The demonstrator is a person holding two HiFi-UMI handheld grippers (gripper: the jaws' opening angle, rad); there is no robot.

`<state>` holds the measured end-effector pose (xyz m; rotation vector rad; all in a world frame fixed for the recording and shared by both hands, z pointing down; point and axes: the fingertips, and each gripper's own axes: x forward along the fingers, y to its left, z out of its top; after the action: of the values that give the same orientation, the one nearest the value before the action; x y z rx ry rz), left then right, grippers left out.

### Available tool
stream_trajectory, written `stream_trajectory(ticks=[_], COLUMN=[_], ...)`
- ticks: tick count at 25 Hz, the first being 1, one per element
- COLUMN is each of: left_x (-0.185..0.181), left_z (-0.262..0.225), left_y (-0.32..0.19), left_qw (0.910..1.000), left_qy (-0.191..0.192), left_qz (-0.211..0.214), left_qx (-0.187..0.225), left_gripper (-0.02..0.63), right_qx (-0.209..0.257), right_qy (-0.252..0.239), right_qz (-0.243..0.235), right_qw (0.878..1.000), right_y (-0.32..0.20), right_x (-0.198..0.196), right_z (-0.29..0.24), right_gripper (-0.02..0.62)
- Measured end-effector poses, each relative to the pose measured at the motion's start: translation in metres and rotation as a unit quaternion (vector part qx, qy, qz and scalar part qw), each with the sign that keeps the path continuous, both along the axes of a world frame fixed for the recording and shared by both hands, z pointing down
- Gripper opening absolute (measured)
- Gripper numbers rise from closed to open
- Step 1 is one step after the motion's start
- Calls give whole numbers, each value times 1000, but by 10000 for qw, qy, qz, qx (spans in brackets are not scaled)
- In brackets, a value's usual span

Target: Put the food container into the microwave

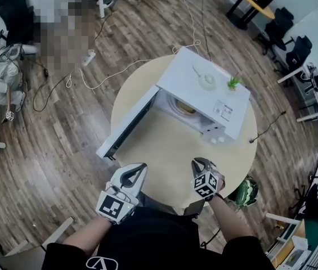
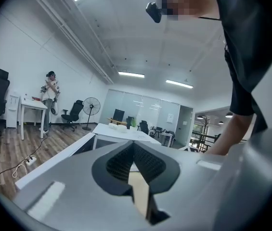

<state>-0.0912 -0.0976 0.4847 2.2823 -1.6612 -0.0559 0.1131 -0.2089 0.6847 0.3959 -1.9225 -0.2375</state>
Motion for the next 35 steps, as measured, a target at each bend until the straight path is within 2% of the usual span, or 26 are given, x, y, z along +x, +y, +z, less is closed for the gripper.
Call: stream_trajectory(ticks=[3, 9, 13, 16, 19, 22, 27, 30, 33, 35], left_x=[-1, 13, 24, 33, 43, 50, 58, 58, 57, 56], left_z=[-19, -39, -58, -70, -82, -93, -115, -129, -138, -139], left_y=[-14, -35, -49, -58, -65, -73, -82, -83, -85, -85], left_qw=[9996, 9989, 9976, 9961, 9944, 9925, 9895, 9870, 9844, 9847], left_qy=[-82, -172, -207, -279, -364, -455, -481, -482, -488, -515], left_qz=[35, 195, 254, 367, 489, 601, 667, 649, 641, 637], left_qx=[265, 378, 614, 750, 864, 967, 1188, 1388, 1566, 1538], left_gripper=[0, 0, 0, 0, 0, 0, 0, 0, 0, 0], right_qx=[-207, -640, -648, -699, -576, -396, 53, 437, 919, 1126], right_qy=[-233, -679, -1373, -2054, -2597, -3344, -4635, -5019, -5204, -5298], right_qz=[293, 543, 559, 547, 285, 58, 112, 282, 490, 624], right_qw=[9991, 9942, 9868, 9746, 9635, 9416, 8860, 8634, 8476, 8383], right_y=[16, 55, 73, 78, 80, 81, 73, 64, 54, 47], right_x=[5, 5, -7, -19, -31, -39, -36, -22, -6, 5], right_z=[-23, -66, -107, -139, -175, -218, -298, -328, -346, -354], right_gripper=[28, 11, 11, 11, 11, 11, 11, 11, 11, 11])
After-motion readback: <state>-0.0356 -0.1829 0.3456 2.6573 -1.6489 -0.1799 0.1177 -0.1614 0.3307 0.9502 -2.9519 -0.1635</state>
